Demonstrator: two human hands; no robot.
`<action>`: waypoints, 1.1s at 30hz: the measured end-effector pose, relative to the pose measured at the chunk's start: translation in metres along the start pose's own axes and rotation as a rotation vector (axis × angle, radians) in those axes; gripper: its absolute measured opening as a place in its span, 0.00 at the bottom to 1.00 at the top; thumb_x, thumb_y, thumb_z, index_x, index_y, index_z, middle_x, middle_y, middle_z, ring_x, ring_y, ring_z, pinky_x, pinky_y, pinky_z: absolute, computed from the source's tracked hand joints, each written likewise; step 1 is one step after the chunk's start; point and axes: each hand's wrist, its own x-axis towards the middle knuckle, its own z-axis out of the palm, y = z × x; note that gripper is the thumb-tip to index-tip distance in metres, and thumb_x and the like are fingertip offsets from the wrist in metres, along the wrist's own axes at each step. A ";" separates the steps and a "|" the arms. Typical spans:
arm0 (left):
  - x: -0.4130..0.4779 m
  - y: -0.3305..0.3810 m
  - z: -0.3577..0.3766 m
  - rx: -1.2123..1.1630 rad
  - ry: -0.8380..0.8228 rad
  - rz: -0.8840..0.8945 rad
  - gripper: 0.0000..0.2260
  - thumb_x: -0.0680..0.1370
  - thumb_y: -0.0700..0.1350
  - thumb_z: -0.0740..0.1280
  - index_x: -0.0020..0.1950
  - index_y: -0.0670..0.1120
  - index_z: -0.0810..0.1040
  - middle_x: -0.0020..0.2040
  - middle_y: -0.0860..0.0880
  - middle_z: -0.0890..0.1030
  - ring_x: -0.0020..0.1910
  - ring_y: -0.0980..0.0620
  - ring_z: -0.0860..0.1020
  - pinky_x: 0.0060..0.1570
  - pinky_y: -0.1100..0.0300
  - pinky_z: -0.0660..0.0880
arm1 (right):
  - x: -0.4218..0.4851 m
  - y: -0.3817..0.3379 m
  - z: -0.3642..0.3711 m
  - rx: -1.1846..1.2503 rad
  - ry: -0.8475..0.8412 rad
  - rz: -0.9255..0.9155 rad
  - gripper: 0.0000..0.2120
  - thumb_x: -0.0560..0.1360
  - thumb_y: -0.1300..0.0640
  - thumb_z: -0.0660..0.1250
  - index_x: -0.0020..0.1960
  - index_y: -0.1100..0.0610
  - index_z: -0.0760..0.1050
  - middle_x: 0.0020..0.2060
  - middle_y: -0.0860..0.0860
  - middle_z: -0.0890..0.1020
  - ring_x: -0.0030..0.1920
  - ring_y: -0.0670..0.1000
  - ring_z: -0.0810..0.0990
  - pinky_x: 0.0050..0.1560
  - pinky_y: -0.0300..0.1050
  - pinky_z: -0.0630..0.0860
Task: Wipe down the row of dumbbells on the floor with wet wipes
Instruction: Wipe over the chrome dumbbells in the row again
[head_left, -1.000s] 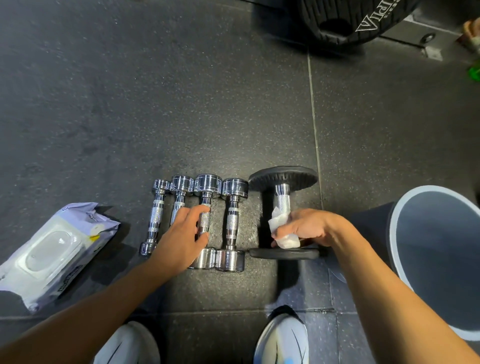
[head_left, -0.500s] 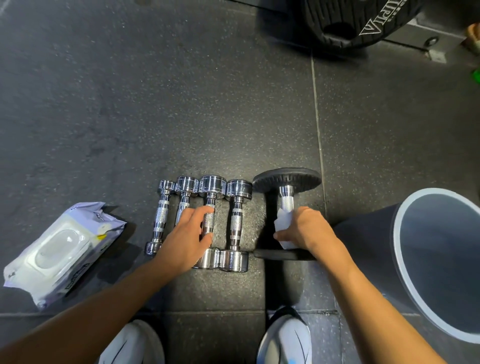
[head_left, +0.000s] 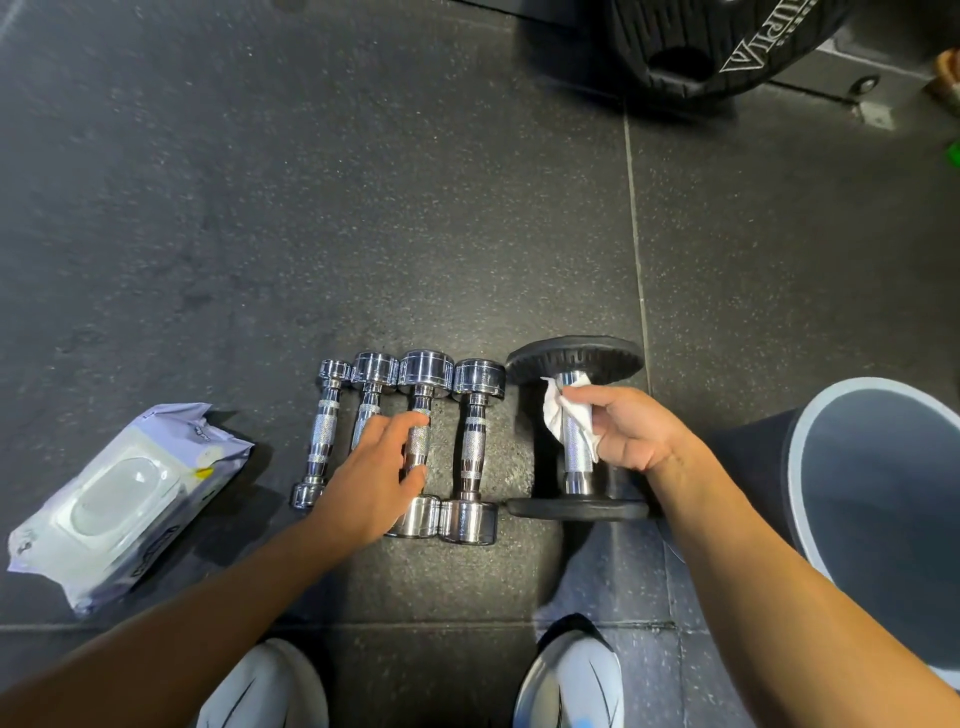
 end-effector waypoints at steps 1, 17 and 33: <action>0.000 0.000 0.000 0.002 0.000 -0.001 0.25 0.81 0.46 0.69 0.75 0.57 0.64 0.60 0.53 0.68 0.46 0.56 0.78 0.51 0.49 0.81 | 0.001 0.002 -0.002 0.052 -0.028 -0.009 0.14 0.71 0.63 0.71 0.56 0.65 0.80 0.43 0.59 0.85 0.41 0.54 0.85 0.45 0.47 0.83; 0.000 -0.003 0.002 -0.002 0.006 0.008 0.25 0.81 0.46 0.69 0.75 0.58 0.64 0.59 0.53 0.68 0.46 0.56 0.78 0.50 0.49 0.81 | -0.043 0.013 0.036 -1.408 0.285 0.036 0.26 0.76 0.45 0.73 0.66 0.61 0.75 0.62 0.59 0.80 0.62 0.59 0.80 0.59 0.46 0.75; -0.001 -0.006 0.003 -0.029 0.018 0.041 0.25 0.80 0.45 0.68 0.74 0.58 0.64 0.58 0.54 0.67 0.44 0.56 0.77 0.52 0.47 0.79 | -0.024 0.023 0.103 -1.496 0.449 -1.078 0.11 0.77 0.59 0.69 0.59 0.54 0.81 0.47 0.55 0.78 0.45 0.57 0.77 0.39 0.48 0.73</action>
